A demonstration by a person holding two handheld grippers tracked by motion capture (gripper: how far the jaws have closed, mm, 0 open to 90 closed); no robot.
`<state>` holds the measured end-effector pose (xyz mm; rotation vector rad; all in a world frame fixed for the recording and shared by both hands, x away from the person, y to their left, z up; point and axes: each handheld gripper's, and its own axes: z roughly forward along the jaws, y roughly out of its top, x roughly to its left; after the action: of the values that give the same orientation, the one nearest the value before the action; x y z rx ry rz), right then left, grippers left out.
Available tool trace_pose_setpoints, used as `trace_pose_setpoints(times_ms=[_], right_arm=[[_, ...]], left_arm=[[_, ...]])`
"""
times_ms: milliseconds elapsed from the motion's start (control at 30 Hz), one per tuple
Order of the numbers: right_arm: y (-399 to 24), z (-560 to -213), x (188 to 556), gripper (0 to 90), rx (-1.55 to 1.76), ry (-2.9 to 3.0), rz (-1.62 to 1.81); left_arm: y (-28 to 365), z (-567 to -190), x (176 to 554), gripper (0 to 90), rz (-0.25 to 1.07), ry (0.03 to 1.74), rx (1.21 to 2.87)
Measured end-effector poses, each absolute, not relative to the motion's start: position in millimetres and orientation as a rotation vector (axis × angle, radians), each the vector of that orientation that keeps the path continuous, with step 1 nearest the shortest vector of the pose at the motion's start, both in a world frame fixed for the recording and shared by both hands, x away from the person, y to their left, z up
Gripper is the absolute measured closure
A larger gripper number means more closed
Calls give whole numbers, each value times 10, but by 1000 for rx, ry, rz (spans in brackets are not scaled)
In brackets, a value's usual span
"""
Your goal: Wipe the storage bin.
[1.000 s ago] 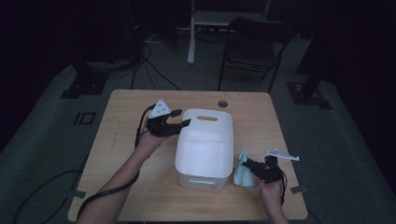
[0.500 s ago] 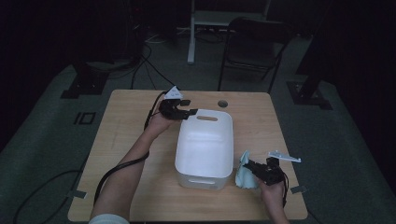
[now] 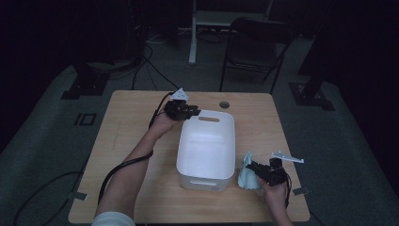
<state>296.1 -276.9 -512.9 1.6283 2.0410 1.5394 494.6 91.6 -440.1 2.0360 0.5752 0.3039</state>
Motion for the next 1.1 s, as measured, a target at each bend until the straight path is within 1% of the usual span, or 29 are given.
trace_pose_setpoints(times_ms=[233, 300, 333, 367, 467, 567, 667, 700, 900, 1033, 1100], right_arm=[[-2800, -5110, 2970, 834, 1638, 2029, 1558], [-2843, -5082, 2965, 834, 1641, 2007, 1560], [-2859, -5068, 2959, 834, 1638, 1997, 1559], [-2867, -5060, 2956, 833, 1637, 1993, 1558], [-2895, -5041, 2948, 834, 1639, 1980, 1562], [-2923, -5039, 2943, 834, 1641, 1971, 1565], [-2943, -5044, 2939, 834, 1646, 1968, 1560], [-2959, -5053, 2940, 834, 1650, 1963, 1558], [-2999, -5042, 2928, 834, 1659, 1948, 1562], [-3094, -4992, 2903, 835, 1676, 1905, 1596], [-3100, -4991, 2907, 835, 1678, 1899, 1593]], left_arm=[[1095, -4398, 4784, 829, 339, 550, 2061], [1141, -4401, 4741, 830, 345, 550, 2060], [1173, -4414, 4737, 813, 335, 570, 2039], [1181, -4421, 4740, 773, 343, 579, 2029], [1183, -4444, 4774, 739, 310, 595, 2006], [1141, -4467, 4794, 739, 285, 578, 2024], [1098, -4481, 4795, 751, 290, 569, 2040], [1079, -4488, 4800, 805, 295, 574, 2049], [1121, -4496, 4752, 835, 313, 593, 2037], [1150, -4421, 4619, 849, 398, 654, 2096], [1168, -4444, 4594, 846, 396, 665, 2078]])
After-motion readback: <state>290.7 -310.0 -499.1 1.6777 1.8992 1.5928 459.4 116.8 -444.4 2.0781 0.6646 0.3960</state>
